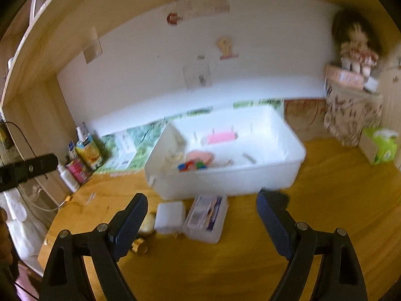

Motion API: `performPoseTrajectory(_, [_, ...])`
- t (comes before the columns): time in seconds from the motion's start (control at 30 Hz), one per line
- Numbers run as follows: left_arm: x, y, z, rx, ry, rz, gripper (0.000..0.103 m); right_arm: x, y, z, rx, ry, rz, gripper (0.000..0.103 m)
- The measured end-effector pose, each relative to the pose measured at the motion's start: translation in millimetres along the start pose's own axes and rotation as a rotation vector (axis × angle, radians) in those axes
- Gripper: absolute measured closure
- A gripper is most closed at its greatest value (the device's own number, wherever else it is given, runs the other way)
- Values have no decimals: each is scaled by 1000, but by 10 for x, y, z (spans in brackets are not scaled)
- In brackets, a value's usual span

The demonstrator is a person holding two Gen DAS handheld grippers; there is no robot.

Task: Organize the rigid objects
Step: 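Withdraw both tools from the bin back over the desk, then grasp the green gold-capped bottle with the left tool while the right approaches the labeled clear box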

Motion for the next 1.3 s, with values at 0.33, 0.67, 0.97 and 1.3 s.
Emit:
performPoseTrajectory(0.33, [87,232,-282,141,-42,12,16,57,179,-206,142,-34,18,14])
performPoseTrajectory(0.67, [-93,436,-690,323,-20,-83,16,-95,292,-464,262,-43,-27,14])
performPoseTrajectory(0.97, [-243,571,-1027,425,1,-169,16,-71,358,-710,347,-60,-2,14])
performPoseTrajectory(1.3, [-345,688,-1377,522,20,-240,16,-60,419,-952,412,-63,10,14])
Point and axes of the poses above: each gripper's, at about its wrist camera, not at the fingertips, and z roughly against the way its jaws point, x to its left, y to its underside, the point moved 5 cm from there along -z, roughly the way its jaws point, and after that the axes turned 1 degree about -z, right-handed, at the moved point
